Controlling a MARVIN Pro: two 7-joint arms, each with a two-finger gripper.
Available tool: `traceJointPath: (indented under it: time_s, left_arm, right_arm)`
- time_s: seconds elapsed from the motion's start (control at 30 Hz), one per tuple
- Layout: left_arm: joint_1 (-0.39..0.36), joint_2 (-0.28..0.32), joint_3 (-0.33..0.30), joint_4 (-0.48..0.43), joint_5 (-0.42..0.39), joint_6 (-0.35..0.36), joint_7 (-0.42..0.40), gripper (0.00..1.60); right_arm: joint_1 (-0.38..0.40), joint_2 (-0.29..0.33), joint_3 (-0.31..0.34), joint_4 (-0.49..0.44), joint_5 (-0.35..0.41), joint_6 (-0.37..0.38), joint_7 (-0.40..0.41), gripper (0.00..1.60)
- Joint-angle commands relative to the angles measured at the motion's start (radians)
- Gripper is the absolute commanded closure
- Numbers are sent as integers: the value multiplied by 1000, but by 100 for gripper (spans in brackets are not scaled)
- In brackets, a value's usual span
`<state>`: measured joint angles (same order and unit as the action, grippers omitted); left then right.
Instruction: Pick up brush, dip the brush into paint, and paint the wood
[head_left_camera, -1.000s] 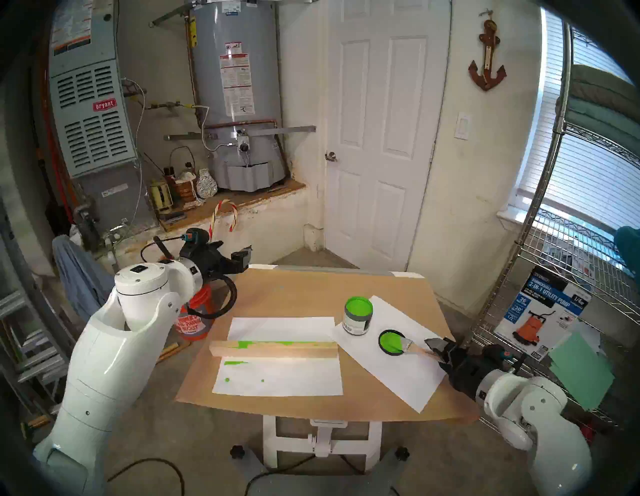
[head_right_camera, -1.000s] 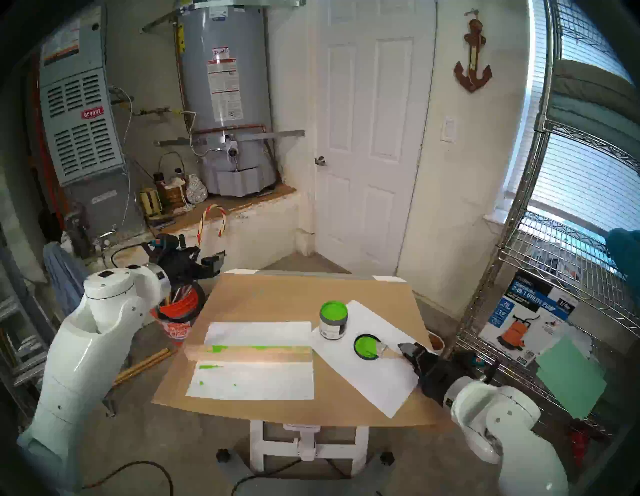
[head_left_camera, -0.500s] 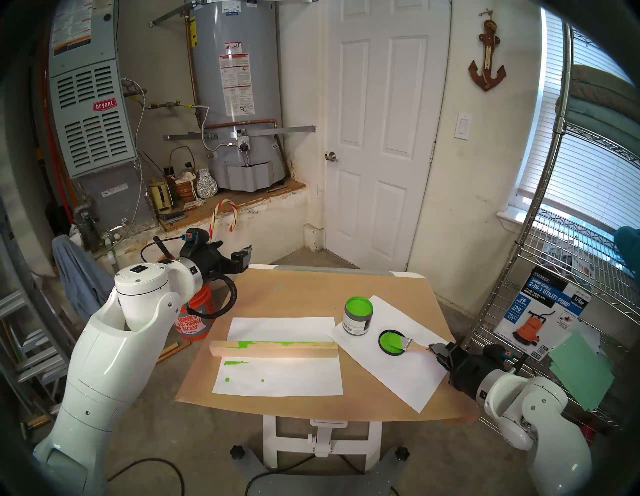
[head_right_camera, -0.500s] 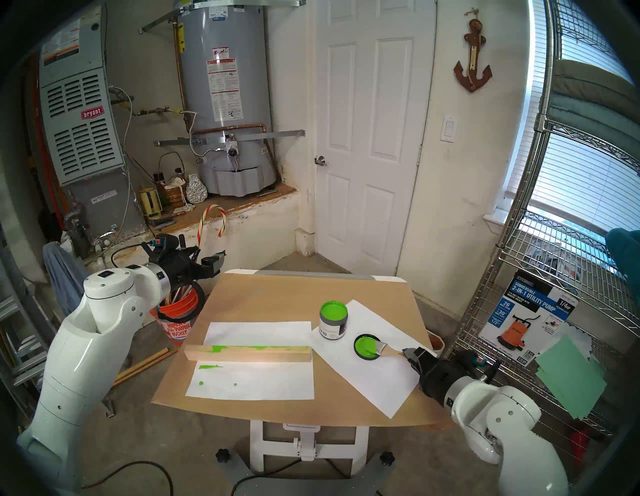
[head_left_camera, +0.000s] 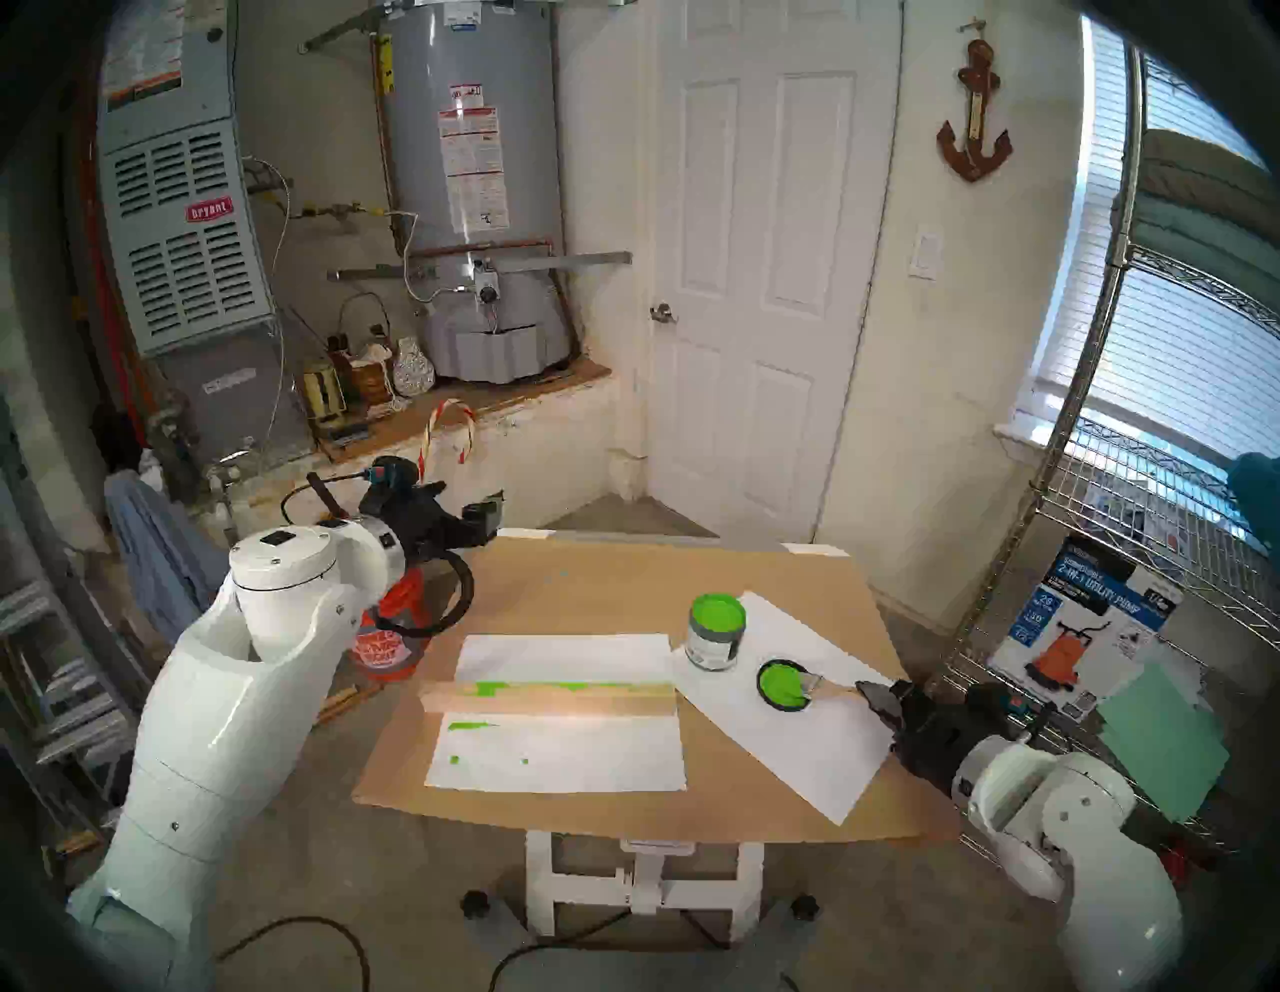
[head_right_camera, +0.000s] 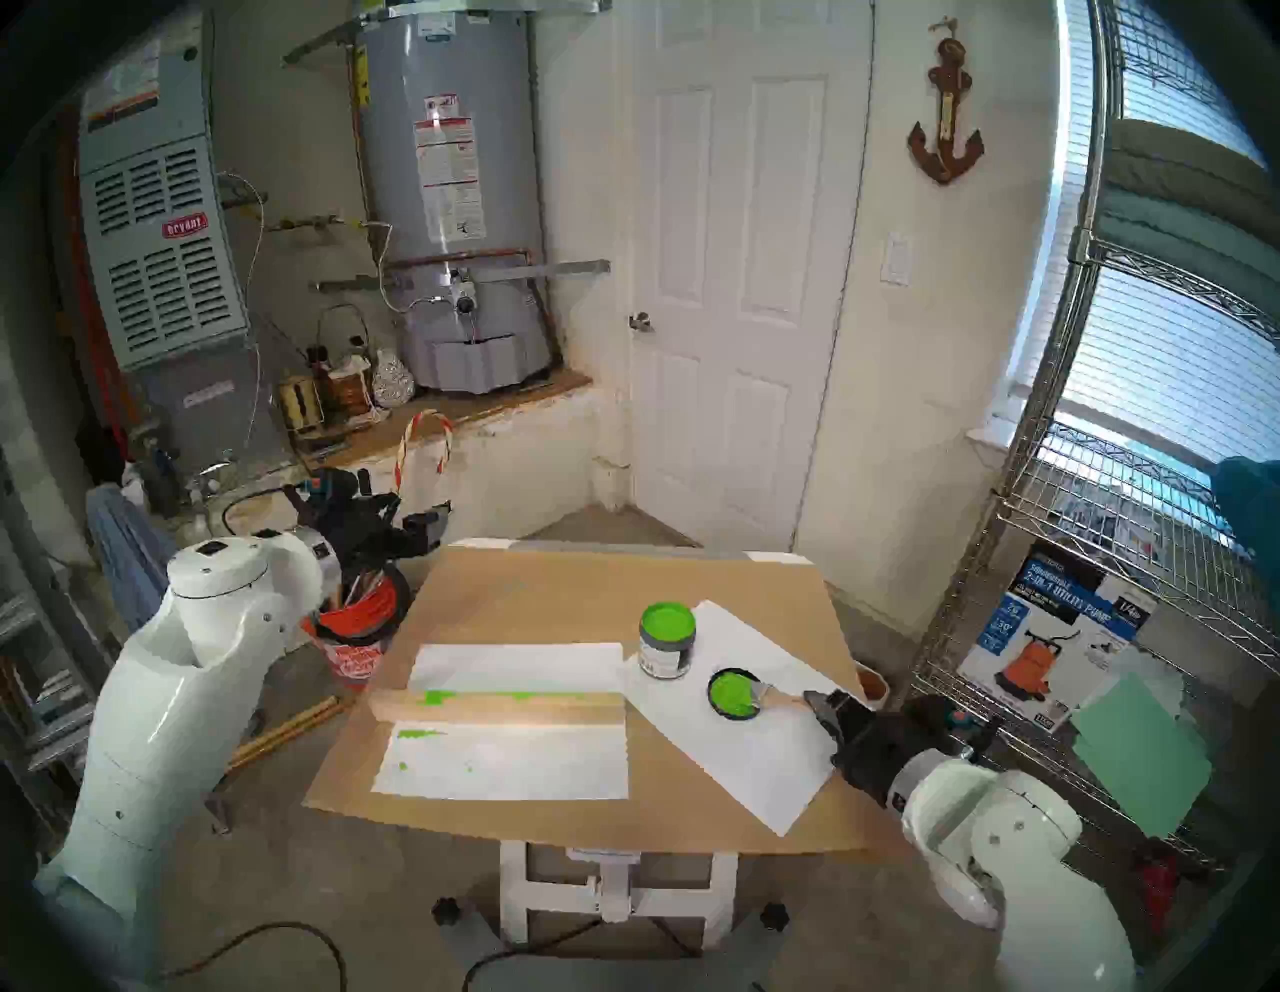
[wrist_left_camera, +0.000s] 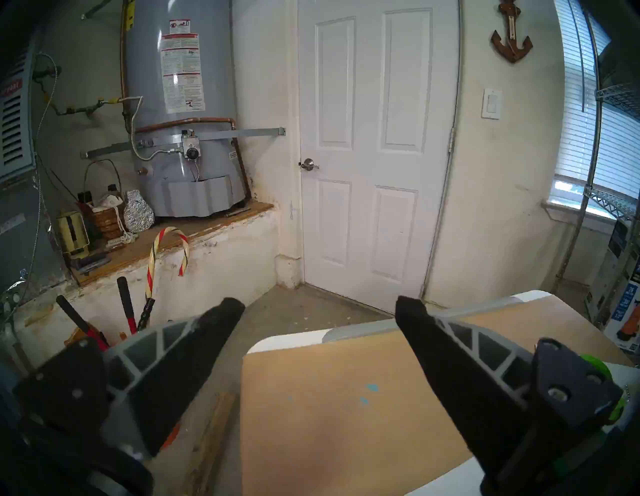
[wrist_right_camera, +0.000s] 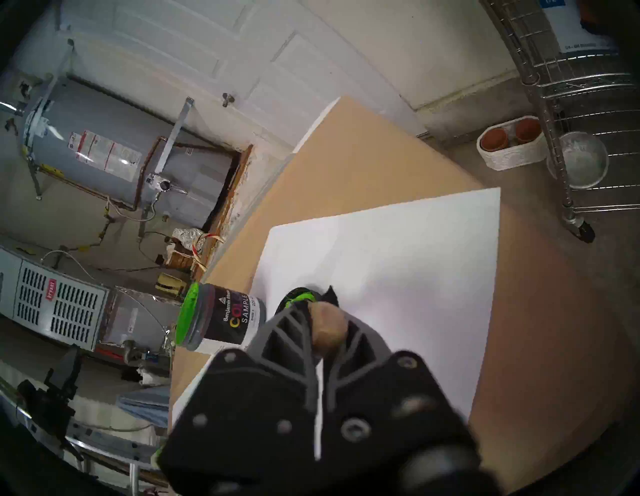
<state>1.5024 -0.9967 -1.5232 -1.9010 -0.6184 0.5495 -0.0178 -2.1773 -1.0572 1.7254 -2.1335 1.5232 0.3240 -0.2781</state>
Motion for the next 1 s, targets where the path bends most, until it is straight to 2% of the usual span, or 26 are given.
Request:
traceJointPath:
  time_s: [0.0, 0.07, 0.37, 0.5, 0.63, 0.73, 0.97]
  left_arm:
    - [-9, 2, -9, -16, -1, -2, 1, 0]
    - [-9, 2, -9, -17, -1, -2, 1, 0]
    - [-9, 2, -9, -16, -1, -2, 1, 0]
    - [-9, 2, -9, -16, -1, -2, 0, 0]
    - [-10, 2, -8, -16, -1, -3, 0, 0]
    - [-10, 2, -8, -15, -1, -3, 0, 0]
    - [-10, 2, -8, -15, -1, -3, 0, 0]
  right_arm:
    - [-30, -1, 35, -42, 14, -4, 73, 160]
    - [-33, -2, 42, -53, 16, -2, 54, 160]
    - [-59, 4, 93, -101, 40, 7, 85, 160]
    - [-61, 19, 103, -126, 6, -2, 93, 160]
    - [-40, 59, 129, -148, -30, 5, 95, 160]
    - [-1, 101, 172, -170, -60, 15, 80, 160]
    - [7, 145, 230, -230, -73, 58, 67, 160]
